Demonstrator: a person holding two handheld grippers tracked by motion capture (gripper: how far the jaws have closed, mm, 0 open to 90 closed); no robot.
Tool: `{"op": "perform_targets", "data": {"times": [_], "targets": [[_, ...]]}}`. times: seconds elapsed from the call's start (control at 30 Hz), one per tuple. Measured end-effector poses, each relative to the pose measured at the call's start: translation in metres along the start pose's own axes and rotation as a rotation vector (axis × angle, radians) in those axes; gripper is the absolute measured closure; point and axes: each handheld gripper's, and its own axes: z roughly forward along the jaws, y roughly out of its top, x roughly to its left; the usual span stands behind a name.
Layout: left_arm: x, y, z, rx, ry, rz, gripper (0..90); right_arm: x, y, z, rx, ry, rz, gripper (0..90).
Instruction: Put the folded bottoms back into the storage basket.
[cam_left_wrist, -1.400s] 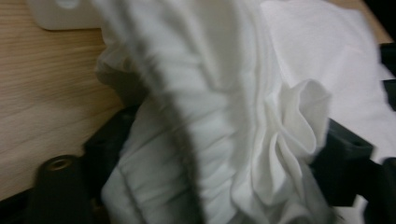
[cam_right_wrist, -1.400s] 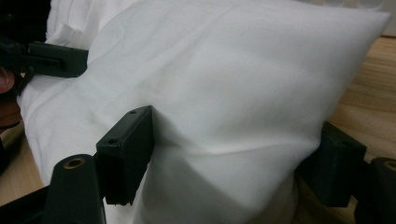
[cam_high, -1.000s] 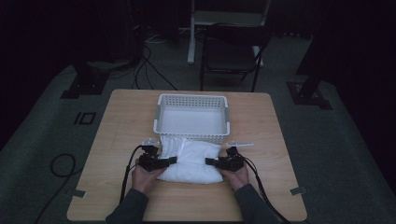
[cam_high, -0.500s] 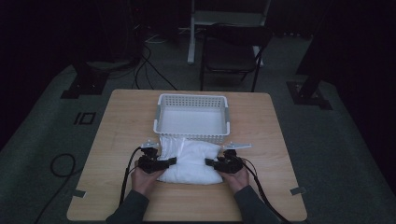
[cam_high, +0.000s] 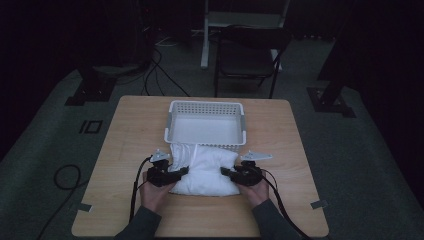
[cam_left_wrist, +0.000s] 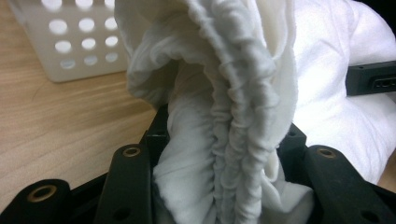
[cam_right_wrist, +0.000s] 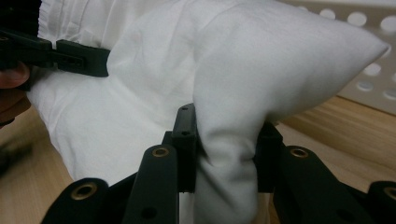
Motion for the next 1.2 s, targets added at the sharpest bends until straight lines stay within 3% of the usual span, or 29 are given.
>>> {"op": "perform_targets", "data": {"times": [0.53, 1.2], "targets": [[-0.013, 0.011, -0.020, -0.057, 0.018, 0.028, 53.6, 0.010, 0.013, -0.015, -0.047, 0.004, -0.042, 69.8], [-0.025, 0.027, -0.040, -0.107, 0.003, 0.061, 53.7, 0.022, 0.032, -0.036, -0.088, -0.001, -0.104, 69.9]]}}
